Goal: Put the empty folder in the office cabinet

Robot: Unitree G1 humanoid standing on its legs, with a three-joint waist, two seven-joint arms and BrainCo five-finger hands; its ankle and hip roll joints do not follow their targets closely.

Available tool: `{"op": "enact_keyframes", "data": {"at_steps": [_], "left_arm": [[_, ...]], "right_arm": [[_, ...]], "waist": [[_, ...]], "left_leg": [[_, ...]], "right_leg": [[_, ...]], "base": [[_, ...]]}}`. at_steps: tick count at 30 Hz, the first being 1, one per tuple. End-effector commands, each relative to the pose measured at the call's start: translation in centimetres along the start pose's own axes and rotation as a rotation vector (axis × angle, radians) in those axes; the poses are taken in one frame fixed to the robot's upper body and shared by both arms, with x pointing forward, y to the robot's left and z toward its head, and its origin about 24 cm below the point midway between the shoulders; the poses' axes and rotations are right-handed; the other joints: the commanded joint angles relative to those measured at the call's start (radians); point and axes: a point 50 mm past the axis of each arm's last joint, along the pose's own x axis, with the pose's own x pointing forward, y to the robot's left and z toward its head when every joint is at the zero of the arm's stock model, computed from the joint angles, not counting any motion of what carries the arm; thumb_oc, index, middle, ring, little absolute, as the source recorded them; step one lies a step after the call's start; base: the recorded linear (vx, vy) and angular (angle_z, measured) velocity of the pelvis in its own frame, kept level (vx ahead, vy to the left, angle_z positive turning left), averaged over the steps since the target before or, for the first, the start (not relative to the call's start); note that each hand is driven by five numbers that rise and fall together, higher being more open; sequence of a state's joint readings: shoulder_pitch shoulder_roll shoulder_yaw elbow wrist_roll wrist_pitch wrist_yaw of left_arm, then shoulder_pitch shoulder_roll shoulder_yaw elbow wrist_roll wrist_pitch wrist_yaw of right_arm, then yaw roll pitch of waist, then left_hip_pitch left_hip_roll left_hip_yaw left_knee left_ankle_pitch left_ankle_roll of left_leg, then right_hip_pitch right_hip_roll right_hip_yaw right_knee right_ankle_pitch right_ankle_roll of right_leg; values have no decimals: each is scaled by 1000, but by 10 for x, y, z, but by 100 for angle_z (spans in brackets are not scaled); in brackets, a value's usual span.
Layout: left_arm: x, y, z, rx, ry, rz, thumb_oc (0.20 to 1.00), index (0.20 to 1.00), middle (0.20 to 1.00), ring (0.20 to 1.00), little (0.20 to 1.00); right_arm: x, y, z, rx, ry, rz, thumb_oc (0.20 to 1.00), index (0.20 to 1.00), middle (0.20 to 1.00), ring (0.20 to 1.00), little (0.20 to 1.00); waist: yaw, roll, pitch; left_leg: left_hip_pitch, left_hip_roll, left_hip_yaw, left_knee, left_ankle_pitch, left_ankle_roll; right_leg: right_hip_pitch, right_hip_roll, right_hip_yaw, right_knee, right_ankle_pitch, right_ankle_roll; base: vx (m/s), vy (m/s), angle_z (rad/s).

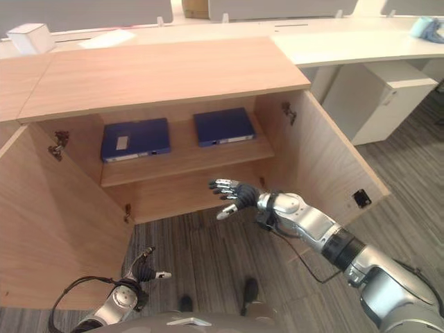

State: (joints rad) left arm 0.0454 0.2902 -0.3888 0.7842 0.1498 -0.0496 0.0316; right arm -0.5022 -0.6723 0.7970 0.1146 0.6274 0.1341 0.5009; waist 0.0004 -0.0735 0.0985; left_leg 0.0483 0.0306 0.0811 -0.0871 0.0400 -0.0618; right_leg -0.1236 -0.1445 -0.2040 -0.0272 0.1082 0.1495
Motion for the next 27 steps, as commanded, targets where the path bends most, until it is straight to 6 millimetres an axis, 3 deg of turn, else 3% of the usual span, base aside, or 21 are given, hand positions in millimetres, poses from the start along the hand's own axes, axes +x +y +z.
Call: {"op": "enact_keyframes", "data": {"at_steps": [1, 5, 6, 7, 8, 9, 10, 11, 12, 13, 15, 17, 20, 21, 22, 27], "left_arm": [[4, 22, 10, 43, -48, 71, 1000, 1000, 1000, 1000, 1000], [5, 19, 3, 36, -13, 74, 1000, 1000, 1000, 1000, 1000], [5, 18, -3, 16, 22, 90, 1000, 1000, 1000, 1000, 1000], [6, 19, -6, -4, 42, 108, 1000, 1000, 1000, 1000, 1000], [6, 19, -6, -2, 42, 108, 1000, 1000, 1000, 1000, 1000], [6, 18, -12, -27, 79, 136, 1000, 1000, 1000, 1000, 1000], [6, 17, -14, -32, 92, 153, 1000, 1000, 1000, 1000, 1000], [6, 17, -17, -32, 104, 170, 1000, 1000, 1000, 1000, 1000], [6, 17, -16, -31, 103, 171, 1000, 1000, 1000, 1000, 1000], [5, 16, -19, -12, 119, 193, 1000, 1000, 1000, 1000, 1000], [5, 18, -20, -8, 128, 225, 1000, 1000, 1000, 1000, 1000], [5, 21, -19, -4, 135, 268, 1000, 1000, 1000, 1000, 1000], [4, 20, -19, 10, 140, 286, 1000, 1000, 1000, 1000, 1000], [4, 20, -19, 14, 140, 285, 1000, 1000, 1000, 1000, 1000], [3, 19, -21, 21, 148, 292, 1000, 1000, 1000, 1000, 1000], [3, 19, -21, 24, 149, 291, 1000, 1000, 1000, 1000, 1000]], "right_arm": [[-18, -21, 36, -153, -123, -98, 1000, 1000, 1000, 1000, 1000], [-40, -45, 48, -178, -201, -287, 1000, 1000, 1000, 1000, 1000], [-70, -63, 61, -189, -346, -541, 1000, 1000, 1000, 1000, 1000], [-87, -73, 60, -158, -432, -728, 1000, 1000, 1000, 1000, 1000], [-87, -72, 59, -158, -433, -730, 1000, 1000, 1000, 1000, 1000], [-123, -77, 75, -316, -523, -1043, 1000, 1000, 1000, 1000, 1000], [-140, -76, 87, -418, -571, -1193, 1000, 1000, 1000, 1000, 1000], [-155, -74, 100, -506, -624, -1331, 1000, 1000, 1000, 1000, 1000], [-155, -74, 100, -507, -624, -1334, 1000, 1000, 1000, 1000, 1000], [-180, -74, 114, -583, -699, -1580, 1000, 1000, 1000, 1000, 1000], [-203, -76, 119, -661, -682, -1802, 1000, 1000, 1000, 1000, 1000], [-231, -73, 120, -708, -666, -2050, 1000, 1000, 1000, 1000, 1000], [-255, -72, 98, -681, -543, -2301, 1000, 1000, 1000, 1000, 1000], [-255, -72, 97, -680, -541, -2307, 1000, 1000, 1000, 1000, 1000], [-264, -72, 78, -594, -473, -2402, 1000, 1000, 1000, 1000, 1000], [-265, -72, 77, -591, -472, -2406, 1000, 1000, 1000, 1000, 1000]], "waist": [[17, -18, 1], [10, -23, -6], [-1, -19, -10], [-10, -15, -14], [-8, -18, -15], [-25, -10, -21], [-33, -4, -23], [-36, -2, -25], [-35, -5, -25], [-42, -6, -29], [-47, -8, -30], [-56, -8, -28], [-63, -7, -22], [-60, -8, -22], [-67, -9, -20], [-64, -10, -20]], "left_leg": [[27, -58, 13, 0, -134, 43], [32, -57, 21, 0, -137, 44], [41, -55, 25, 0, -145, 46], [45, -56, 28, 0, -148, 50], [41, -58, 28, 0, -146, 50], [48, -59, 30, 0, -153, 56], [56, -58, 29, 0, -162, 59], [59, -58, 28, 0, -166, 62], [56, -60, 28, 0, -161, 62], [59, -64, 25, 0, -167, 67], [61, -65, 23, 0, -171, 69], [64, -67, 21, 0, -177, 73], [68, -70, 18, 0, -183, 78], [69, -70, 17, 0, -184, 79], [71, -72, 17, 0, -187, 81], [72, -72, 17, 0, -187, 81]], "right_leg": [[-13, -78, 36, -51, 78, 62], [-9, -76, 38, -51, 78, 63], [-2, -71, 43, -51, 74, 65], [-1, -70, 46, -50, 74, 66], [-4, -72, 48, -51, 77, 66], [-4, -69, 55, -50, 75, 68], [1, -65, 57, -48, 70, 68], [2, -65, 60, -48, 69, 69], [0, -67, 61, -49, 73, 68], [-1, -66, 68, -49, 71, 68], [-2, -66, 73, -49, 71, 68], [-2, -65, 78, -49, 70, 69], [-3, -63, 85, -48, 69, 70], [-2, -63, 84, -48, 68, 70], [-3, -62, 87, -47, 70, 71], [-3, -62, 88, -48, 70, 72]], "base": [[-3, 4, -5], [10, 2, 1], [53, 15, 3], [45, 15, 3], [43, 20, -12], [58, 17, -18], [82, 20, -24], [38, 5, -11], [28, 0, -9], [20, -1, -9], [32, -3, -8], [0, 0, 0], [9, 4, -3], [20, 4, -4], [11, 0, -4], [2, 0, -3]]}}
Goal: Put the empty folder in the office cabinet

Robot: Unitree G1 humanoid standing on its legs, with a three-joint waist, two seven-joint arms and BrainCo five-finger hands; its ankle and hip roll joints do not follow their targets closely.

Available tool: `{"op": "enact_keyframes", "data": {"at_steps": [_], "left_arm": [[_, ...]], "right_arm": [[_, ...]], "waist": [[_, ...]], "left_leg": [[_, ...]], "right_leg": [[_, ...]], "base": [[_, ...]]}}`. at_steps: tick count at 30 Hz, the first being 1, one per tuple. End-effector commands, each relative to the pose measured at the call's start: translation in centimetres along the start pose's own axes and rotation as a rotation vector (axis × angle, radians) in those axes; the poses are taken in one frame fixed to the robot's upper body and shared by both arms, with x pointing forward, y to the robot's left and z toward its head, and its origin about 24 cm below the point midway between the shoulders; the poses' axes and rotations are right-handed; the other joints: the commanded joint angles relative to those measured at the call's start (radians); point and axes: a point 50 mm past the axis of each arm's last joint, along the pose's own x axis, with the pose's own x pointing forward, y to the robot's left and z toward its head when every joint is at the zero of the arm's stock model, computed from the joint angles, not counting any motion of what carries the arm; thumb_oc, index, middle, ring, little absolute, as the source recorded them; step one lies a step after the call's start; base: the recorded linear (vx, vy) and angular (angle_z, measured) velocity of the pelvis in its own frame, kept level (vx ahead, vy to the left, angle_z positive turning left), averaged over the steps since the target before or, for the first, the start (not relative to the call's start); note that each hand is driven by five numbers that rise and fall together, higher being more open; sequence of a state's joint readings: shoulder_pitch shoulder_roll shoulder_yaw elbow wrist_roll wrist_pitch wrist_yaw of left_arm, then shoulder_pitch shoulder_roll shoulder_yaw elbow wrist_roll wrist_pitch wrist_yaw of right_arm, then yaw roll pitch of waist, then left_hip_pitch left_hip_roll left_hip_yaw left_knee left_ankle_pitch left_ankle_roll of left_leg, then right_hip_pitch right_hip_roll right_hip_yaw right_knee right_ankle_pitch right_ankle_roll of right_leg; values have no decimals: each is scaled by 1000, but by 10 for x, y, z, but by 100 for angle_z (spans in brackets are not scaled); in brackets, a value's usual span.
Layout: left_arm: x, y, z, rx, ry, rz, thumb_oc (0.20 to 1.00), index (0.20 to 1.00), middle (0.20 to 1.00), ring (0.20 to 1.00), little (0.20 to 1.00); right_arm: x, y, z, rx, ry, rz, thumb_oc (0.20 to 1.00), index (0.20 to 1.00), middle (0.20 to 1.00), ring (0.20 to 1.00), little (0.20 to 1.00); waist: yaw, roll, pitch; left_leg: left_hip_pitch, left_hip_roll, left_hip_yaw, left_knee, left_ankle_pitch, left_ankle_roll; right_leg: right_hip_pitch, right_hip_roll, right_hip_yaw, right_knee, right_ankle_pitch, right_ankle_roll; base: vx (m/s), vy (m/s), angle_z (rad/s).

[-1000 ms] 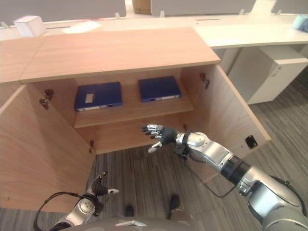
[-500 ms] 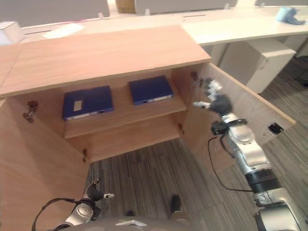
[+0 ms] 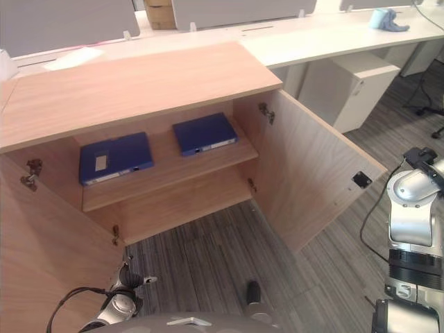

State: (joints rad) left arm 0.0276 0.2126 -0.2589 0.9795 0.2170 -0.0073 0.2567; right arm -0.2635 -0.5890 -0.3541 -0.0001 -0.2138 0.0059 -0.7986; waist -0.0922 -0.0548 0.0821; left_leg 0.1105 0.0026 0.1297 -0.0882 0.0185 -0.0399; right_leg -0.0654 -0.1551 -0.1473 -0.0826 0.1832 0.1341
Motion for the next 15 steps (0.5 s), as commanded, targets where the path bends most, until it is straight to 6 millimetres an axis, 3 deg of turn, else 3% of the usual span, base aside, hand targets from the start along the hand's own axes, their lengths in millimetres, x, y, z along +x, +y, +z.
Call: {"op": "enact_keyframes", "data": {"at_steps": [1, 2, 4, 15], "left_arm": [[4, 16, 14, 74, -76, 65, 1000, 1000, 1000, 1000, 1000], [4, 16, 13, 75, -74, 66, 1000, 1000, 1000, 1000, 1000], [4, 17, 15, 66, -84, 65, 1000, 1000, 1000, 1000, 1000], [2, 15, 15, 28, -87, 23, 1000, 1000, 1000, 1000, 1000]], "right_arm": [[-24, -6, -49, -6, 301, -93, 1000, 1000, 1000, 1000, 1000], [-25, -6, -50, -4, 304, -93, 1000, 1000, 1000, 1000, 1000], [-45, 0, -75, 30, 484, -72, 1000, 1000, 1000, 1000, 1000], [-95, 32, -125, 217, 931, 34, 1000, 1000, 1000, 1000, 1000]], "waist": [[23, -24, 9], [23, -25, 7], [24, -20, 9], [45, -2, 11]], "left_leg": [[15, -53, -31, 1, -172, 63], [16, -53, -31, 1, -173, 63], [16, -55, -30, 1, -173, 63], [17, -60, -30, 1, -167, 58]], "right_leg": [[-67, -51, 39, 11, -4, 88], [-67, -51, 40, 10, -4, 89], [-67, -53, 41, 10, -4, 87], [-59, -60, 29, 9, -4, 85]], "base": [[0, 0, 0], [31, 7, 0], [0, 0, 0], [0, 0, 0]]}}
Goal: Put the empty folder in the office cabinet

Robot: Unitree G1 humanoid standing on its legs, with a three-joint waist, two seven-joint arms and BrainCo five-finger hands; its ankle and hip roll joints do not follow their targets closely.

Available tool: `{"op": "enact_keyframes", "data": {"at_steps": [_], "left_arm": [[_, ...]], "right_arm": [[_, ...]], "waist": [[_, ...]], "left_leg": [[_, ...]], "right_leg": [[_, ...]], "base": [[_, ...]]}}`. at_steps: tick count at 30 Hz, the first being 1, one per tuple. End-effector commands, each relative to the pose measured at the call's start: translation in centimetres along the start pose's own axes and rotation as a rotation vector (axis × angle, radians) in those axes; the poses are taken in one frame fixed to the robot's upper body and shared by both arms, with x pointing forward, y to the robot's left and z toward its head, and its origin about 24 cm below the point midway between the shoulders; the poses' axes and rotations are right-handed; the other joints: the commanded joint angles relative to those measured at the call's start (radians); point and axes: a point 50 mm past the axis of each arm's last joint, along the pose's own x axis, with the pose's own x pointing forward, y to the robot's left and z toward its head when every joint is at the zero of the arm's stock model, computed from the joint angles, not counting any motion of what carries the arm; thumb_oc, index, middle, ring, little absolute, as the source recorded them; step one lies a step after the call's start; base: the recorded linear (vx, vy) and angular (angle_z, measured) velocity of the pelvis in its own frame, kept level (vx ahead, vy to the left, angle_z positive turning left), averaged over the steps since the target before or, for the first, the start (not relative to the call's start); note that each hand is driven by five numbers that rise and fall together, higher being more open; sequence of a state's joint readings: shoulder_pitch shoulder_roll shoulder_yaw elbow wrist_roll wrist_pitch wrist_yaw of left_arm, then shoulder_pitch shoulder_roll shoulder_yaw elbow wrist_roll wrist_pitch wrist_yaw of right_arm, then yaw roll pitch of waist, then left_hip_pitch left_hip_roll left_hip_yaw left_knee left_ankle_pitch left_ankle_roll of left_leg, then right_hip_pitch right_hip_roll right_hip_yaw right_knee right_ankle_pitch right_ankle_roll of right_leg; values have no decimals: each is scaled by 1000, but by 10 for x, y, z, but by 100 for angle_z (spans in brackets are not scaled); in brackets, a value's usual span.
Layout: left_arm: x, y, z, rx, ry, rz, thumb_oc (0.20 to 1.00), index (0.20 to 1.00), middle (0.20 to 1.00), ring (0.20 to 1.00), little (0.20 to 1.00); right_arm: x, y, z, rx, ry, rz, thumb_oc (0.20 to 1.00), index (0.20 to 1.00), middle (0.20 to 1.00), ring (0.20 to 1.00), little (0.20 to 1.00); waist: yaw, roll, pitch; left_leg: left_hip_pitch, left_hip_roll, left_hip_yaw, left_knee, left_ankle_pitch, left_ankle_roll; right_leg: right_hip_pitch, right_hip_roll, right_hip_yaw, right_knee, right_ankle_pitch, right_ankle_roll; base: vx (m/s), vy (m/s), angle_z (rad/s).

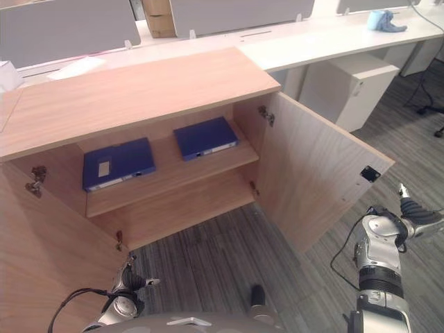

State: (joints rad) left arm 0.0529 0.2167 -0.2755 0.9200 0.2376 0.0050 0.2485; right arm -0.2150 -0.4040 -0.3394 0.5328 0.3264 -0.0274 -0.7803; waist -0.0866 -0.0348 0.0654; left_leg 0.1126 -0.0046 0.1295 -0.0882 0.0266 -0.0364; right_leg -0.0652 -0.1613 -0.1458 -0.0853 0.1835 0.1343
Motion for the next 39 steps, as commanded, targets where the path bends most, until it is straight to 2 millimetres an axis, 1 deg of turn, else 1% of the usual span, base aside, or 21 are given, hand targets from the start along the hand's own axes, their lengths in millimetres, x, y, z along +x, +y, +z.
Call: {"op": "enact_keyframes", "data": {"at_steps": [1, 5, 11, 14, 17, 20, 23, 24, 25, 26, 28, 29, 31, 32, 33, 34, 35, 36, 37, 38, 39], "left_arm": [[5, 18, 11, 4, -56, 34, 1000, 1000, 1000, 1000, 1000], [4, 17, 7, 5, -48, 18, 1000, 1000, 1000, 1000, 1000], [3, 16, 6, 4, -60, 1, 1000, 1000, 1000, 1000, 1000], [3, 16, 8, 22, -83, -29, 1000, 1000, 1000, 1000, 1000], [3, 16, 9, 33, -96, -49, 1000, 1000, 1000, 1000, 1000], [3, 14, 12, 49, -109, -77, 1000, 1000, 1000, 1000, 1000], [4, 13, 18, 57, -135, -99, 1000, 1000, 1000, 1000, 1000], [4, 13, 18, 57, -135, -99, 1000, 1000, 1000, 1000, 1000], [4, 14, 20, 61, -141, -102, 1000, 1000, 1000, 1000, 1000], [5, 13, 22, 62, -150, -113, 1000, 1000, 1000, 1000, 1000], [5, 11, 24, 64, -159, -129, 1000, 1000, 1000, 1000, 1000], [5, 10, 27, 72, -175, -144, 1000, 1000, 1000, 1000, 1000], [5, 10, 28, 71, -175, -144, 1000, 1000, 1000, 1000, 1000], [4, 7, 31, 81, -189, -162, 1000, 1000, 1000, 1000, 1000], [4, 7, 31, 80, -190, -162, 1000, 1000, 1000, 1000, 1000], [4, 5, 32, 94, -199, -177, 1000, 1000, 1000, 1000, 1000], [4, 4, 34, 96, -205, -184, 1000, 1000, 1000, 1000, 1000], [4, 4, 34, 94, -205, -183, 1000, 1000, 1000, 1000, 1000], [4, 3, 35, 102, -210, -190, 1000, 1000, 1000, 1000, 1000], [4, 3, 35, 101, -210, -190, 1000, 1000, 1000, 1000, 1000], [4, 3, 36, 102, -215, -192, 1000, 1000, 1000, 1000, 1000]], "right_arm": [[8, 24, 19, 168, 19, 76, 1000, 1000, 1000, 1000, 1000], [7, 32, 8, 125, 66, 162, 1000, 1000, 1000, 1000, 1000], [15, 33, 8, 81, 72, 262, 1000, 1000, 1000, 1000, 1000], [29, 32, 14, 17, 73, 376, 1000, 1000, 1000, 1000, 1000], [34, 34, 21, 1, 78, 426, 1000, 1000, 1000, 1000, 1000], [36, 46, 36, -18, 56, 518, 1000, 1000, 1000, 1000, 1000], [35, 63, 57, -74, 9, 631, 1000, 1000, 1000, 1000, 1000], [35, 63, 57, -74, 9, 631, 1000, 1000, 1000, 1000, 1000], [32, 71, 65, -87, -11, 670, 1000, 1000, 1000, 1000, 1000], [26, 84, 74, -121, -38, 744, 1000, 1000, 1000, 1000, 1000], [20, 96, 84, -144, -65, 804, 1000, 1000, 1000, 1000, 1000], [13, 107, 93, -140, -81, 856, 1000, 1000, 1000, 1000, 1000], [13, 107, 93, -140, -82, 857, 1000, 1000, 1000, 1000, 1000], [3, 121, 104, -137, -101, 920, 1000, 1000, 1000, 1000, 1000], [3, 121, 104, -137, -102, 920, 1000, 1000, 1000, 1000, 1000], [-14, 139, 118, -155, -151, 1017, 1000, 1000, 1000, 1000, 1000], [-25, 149, 124, -165, -178, 1075, 1000, 1000, 1000, 1000, 1000], [-25, 149, 124, -165, -179, 1076, 1000, 1000, 1000, 1000, 1000], [-47, 165, 132, -171, -226, 1187, 1000, 1000, 1000, 1000, 1000], [-48, 165, 132, -172, -227, 1188, 1000, 1000, 1000, 1000, 1000], [-64, 173, 135, -171, -257, 1266, 1000, 1000, 1000, 1000, 1000]], "waist": [[39, -21, 28], [48, -18, 27], [59, -17, 29], [75, -25, 30], [83, -27, 32], [93, -30, 34], [103, -32, 35], [102, -31, 35], [106, -32, 34], [112, -32, 33], [118, -31, 31], [125, -29, 27], [124, -29, 28], [133, -29, 26], [133, -29, 26], [142, -31, 24], [145, -31, 25], [144, -30, 25], [150, -32, 24], [149, -31, 24], [152, -33, 24]], "left_leg": [[15, -53, -30, 1, -175, 55], [14, -53, -30, 1, -171, 52], [10, -56, -38, 1, -167, 51], [3, -57, -42, 1, -160, 47], [-1, -59, -44, 1, -157, 46], [-8, -61, -44, 1, -152, 44], [-14, -62, -42, 1, -145, 41], [-14, -62, -42, 1, -145, 41], [-16, -62, -41, 1, -144, 40], [-17, -63, -41, 1, -139, 39], [-18, -64, -44, 1, -136, 38], [-19, -65, -46, 1, -133, 38], [-20, -65, -47, 1, -133, 38], [-22, -65, -49, 1, -129, 36], [-22, -65, -49, 1, -129, 36], [-23, -66, -51, 1, -126, 36], [-24, -66, -51, 1, -123, 35], [-24, -66, -51, 1, -123, 35], [-25, -66, -51, 1, -121, 35], [-25, -66, -51, 1, -121, 35], [-26, -66, -51, 1, -118, 35]], "right_leg": [[-59, -53, 27, 11, -4, 84], [-54, -56, 20, 12, -4, 82], [-53, -61, 11, 11, -1, 83], [-55, -67, 5, 10, 5, 86], [-59, -69, 1, 9, 8, 87], [-65, -72, 1, 8, 12, 89], [-69, -74, -3, 7, 15, 89], [-69, -74, -3, 7, 15, 89], [-69, -75, -5, 6, 16, 89], [-68, -76, -7, 7, 17, 88], [-67, -78, -11, 7, 19, 88], [-66, -79, -15, 6, 20, 87], [-66, -79, -15, 6, 20, 87], [-66, -81, -21, 5, 22, 87], [-66, -81, -21, 5, 22, 87], [-67, -82, -23, 5, 24, 87], [-67, -82, -24, 4, 26, 86], [-67, -82, -24, 5, 26, 86], [-68, -82, -23, 5, 28, 85], [-68, -82, -23, 5, 28, 85], [-69, -81, -22, 5, 29, 84]], "base": [[0, 0, 0], [-1, -2, 1], [-8, -3, 2], [-20, -13, 9], [-16, -17, 9], [-36, -15, 2], [-34, -10, 0], [-32, -9, 1], [-40, -10, 0], [-52, -16, -6], [-42, -14, -7], [0, 0, 0], [-20, -5, -4], [-17, -7, -5], [-40, -8, -9], [-34, 0, -5], [-34, 0, -13], [-36, 4, -17], [-25, 2, -21], [-39, 1, -19], [-26, 1, -16]]}}
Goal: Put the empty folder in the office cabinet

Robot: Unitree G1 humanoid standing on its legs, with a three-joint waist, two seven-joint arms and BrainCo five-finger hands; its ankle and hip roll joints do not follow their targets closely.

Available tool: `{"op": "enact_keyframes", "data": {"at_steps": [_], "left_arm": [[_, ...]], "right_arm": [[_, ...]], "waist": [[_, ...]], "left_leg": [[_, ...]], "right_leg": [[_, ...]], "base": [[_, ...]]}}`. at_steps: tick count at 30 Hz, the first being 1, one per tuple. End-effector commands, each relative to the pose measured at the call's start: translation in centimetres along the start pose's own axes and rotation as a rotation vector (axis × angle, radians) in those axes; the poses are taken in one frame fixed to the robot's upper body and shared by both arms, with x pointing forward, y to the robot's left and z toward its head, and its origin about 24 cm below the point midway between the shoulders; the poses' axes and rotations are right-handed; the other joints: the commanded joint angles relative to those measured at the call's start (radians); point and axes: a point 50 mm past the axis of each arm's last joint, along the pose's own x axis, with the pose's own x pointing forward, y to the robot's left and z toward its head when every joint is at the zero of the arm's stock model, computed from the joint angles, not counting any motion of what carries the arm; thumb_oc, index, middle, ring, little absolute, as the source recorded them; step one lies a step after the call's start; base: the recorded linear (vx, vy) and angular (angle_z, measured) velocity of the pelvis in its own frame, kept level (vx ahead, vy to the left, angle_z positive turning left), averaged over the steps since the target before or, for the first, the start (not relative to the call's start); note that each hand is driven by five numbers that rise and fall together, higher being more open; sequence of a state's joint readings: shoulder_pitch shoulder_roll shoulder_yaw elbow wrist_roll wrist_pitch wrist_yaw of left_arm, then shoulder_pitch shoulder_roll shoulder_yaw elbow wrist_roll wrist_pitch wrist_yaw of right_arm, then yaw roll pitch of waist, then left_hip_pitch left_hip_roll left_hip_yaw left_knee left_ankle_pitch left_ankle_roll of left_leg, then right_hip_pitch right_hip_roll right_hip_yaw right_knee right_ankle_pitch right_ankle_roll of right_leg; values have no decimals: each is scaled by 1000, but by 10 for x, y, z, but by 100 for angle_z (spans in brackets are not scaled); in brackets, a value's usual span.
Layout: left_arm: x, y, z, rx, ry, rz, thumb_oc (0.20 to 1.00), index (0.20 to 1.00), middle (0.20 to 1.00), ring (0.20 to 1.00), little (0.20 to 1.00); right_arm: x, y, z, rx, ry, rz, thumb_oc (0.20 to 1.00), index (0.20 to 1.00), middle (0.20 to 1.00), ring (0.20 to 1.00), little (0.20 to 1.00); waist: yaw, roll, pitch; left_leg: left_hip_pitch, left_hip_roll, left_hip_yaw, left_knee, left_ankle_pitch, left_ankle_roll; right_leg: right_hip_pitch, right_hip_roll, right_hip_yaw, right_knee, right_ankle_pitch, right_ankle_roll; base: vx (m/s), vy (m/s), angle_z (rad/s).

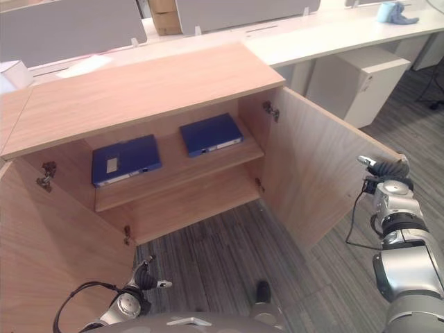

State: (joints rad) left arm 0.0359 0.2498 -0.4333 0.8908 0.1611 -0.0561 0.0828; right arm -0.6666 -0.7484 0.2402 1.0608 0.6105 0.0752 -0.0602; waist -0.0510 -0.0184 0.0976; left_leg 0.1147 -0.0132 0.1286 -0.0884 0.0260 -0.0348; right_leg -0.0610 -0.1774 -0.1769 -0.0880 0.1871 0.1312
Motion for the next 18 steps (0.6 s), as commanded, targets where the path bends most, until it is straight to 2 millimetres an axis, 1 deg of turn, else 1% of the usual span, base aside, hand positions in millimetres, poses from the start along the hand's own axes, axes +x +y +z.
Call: {"op": "enact_keyframes", "data": {"at_steps": [1, 2, 4, 5, 6, 7, 8, 10, 11, 13, 14, 15, 16, 17, 18], "left_arm": [[4, 23, 19, 66, -95, 33, 1000, 1000, 1000, 1000, 1000], [5, 23, 20, 65, -98, 32, 1000, 1000, 1000, 1000, 1000], [5, 22, 22, 58, -105, 31, 1000, 1000, 1000, 1000, 1000], [5, 22, 22, 58, -104, 31, 1000, 1000, 1000, 1000, 1000], [4, 21, 23, 56, -111, 31, 1000, 1000, 1000, 1000, 1000], [4, 21, 23, 56, -111, 31, 1000, 1000, 1000, 1000, 1000], [5, 22, 26, 52, -118, 37, 1000, 1000, 1000, 1000, 1000], [5, 22, 25, 52, -118, 36, 1000, 1000, 1000, 1000, 1000], [5, 24, 28, 50, -126, 44, 1000, 1000, 1000, 1000, 1000], [5, 24, 28, 48, -130, 50, 1000, 1000, 1000, 1000, 1000], [5, 24, 28, 48, -130, 50, 1000, 1000, 1000, 1000, 1000], [4, 26, 31, 44, -140, 57, 1000, 1000, 1000, 1000, 1000], [4, 28, 31, 45, -142, 61, 1000, 1000, 1000, 1000, 1000], [4, 30, 33, 44, -149, 66, 1000, 1000, 1000, 1000, 1000], [4, 30, 32, 44, -146, 70, 1000, 1000, 1000, 1000, 1000]], "right_arm": [[-25, 125, 116, -50, -430, 532, 1000, 1000, 1000, 1000, 1000], [-40, 151, 117, -55, -474, 663, 1000, 1000, 1000, 1000, 1000], [-56, 172, 115, -62, -514, 783, 1000, 1000, 1000, 1000, 1000], [-56, 172, 115, -62, -513, 784, 1000, 1000, 1000, 1000, 1000], [-70, 189, 107, -48, -526, 882, 1000, 1000, 1000, 1000, 1000], [-70, 189, 107, -48, -526, 882, 1000, 1000, 1000, 1000, 1000], [-82, 201, 97, -21, -526, 956, 1000, 1000, 1000, 1000, 1000], [-82, 201, 96, -20, -526, 956, 1000, 1000, 1000, 1000, 1000], [-92, 211, 87, 9, -523, 1013, 1000, 1000, 1000, 1000, 1000], [-98, 217, 75, 37, -505, 1041, 1000, 1000, 1000, 1000, 1000], [-98, 217, 75, 37, -505, 1041, 1000, 1000, 1000, 1000, 1000], [-102, 222, 63, 49, -474, 1062, 1000, 1000, 1000, 1000, 1000], [-103, 225, 57, 48, -459, 1069, 1000, 1000, 1000, 1000, 1000], [-108, 231, 45, 37, -425, 1106, 1000, 1000, 1000, 1000, 1000], [-112, 235, 41, 22, -415, 1130, 1000, 1000, 1000, 1000, 1000]], "waist": [[116, -49, -8], [115, -50, -9], [113, -52, -8], [113, -51, -9], [112, -52, -9], [112, -52, -9], [111, -55, -8], [111, -55, -9], [110, -56, -7], [108, -58, -5], [108, -58, -5], [107, -59, -2], [106, -61, -1], [104, -63, 3], [104, -65, 5]], "left_leg": [[-29, -57, -51, 1, -117, 33], [-29, -55, -50, 1, -114, 33], [-29, -54, -49, 1, -113, 33], [-29, -54, -50, 1, -113, 33], [-30, -53, -50, 1, -112, 34], [-30, -53, -50, 1, -112, 34], [-29, -52, -49, 1, -112, 35], [-29, -52, -49, 1, -112, 35], [-29, -51, -49, 1, -112, 36], [-29, -51, -49, 1, -113, 36], [-29, -51, -49, 1, -113, 36], [-29, -51, -49, 1, -113, 37], [-29, -51, -48, 1, -113, 37], [-28, -51, -47, 1, -113, 38], [-28, -50, -46, 1, -114, 38]], "right_leg": [[-74, -65, 10, 8, 26, 87], [-75, -65, 9, 9, 27, 85], [-76, -65, 10, 11, 28, 85], [-76, -65, 10, 11, 28, 85], [-76, -67, 10, 12, 26, 84], [-76, -67, 10, 12, 26, 84], [-74, -68, 9, 13, 26, 83], [-74, -68, 9, 13, 26, 83], [-76, -68, 12, 14, 24, 83], [-76, -69, 13, 16, 24, 82], [-76, -69, 13, 16, 24, 82], [-77, -70, 16, 17, 23, 83], [-78, -70, 16, 18, 23, 83], [-80, -71, 18, 19, 24, 82], [-80, -70, 19, 20, 23, 82]], "base": [[-45, 8, -25], [-39, 16, -34], [-26, 11, -45], [-23, 8, -53], [-15, 7, -47], [-17, 12, -34], [-2, 5, -18], [0, 8, -2], [0, 13, 4], [-6, 12, -11], [-6, 15, -30], [-3, 15, -9], [-2, 23, 87], [2, 17, 107], [4, 11, 127]]}}
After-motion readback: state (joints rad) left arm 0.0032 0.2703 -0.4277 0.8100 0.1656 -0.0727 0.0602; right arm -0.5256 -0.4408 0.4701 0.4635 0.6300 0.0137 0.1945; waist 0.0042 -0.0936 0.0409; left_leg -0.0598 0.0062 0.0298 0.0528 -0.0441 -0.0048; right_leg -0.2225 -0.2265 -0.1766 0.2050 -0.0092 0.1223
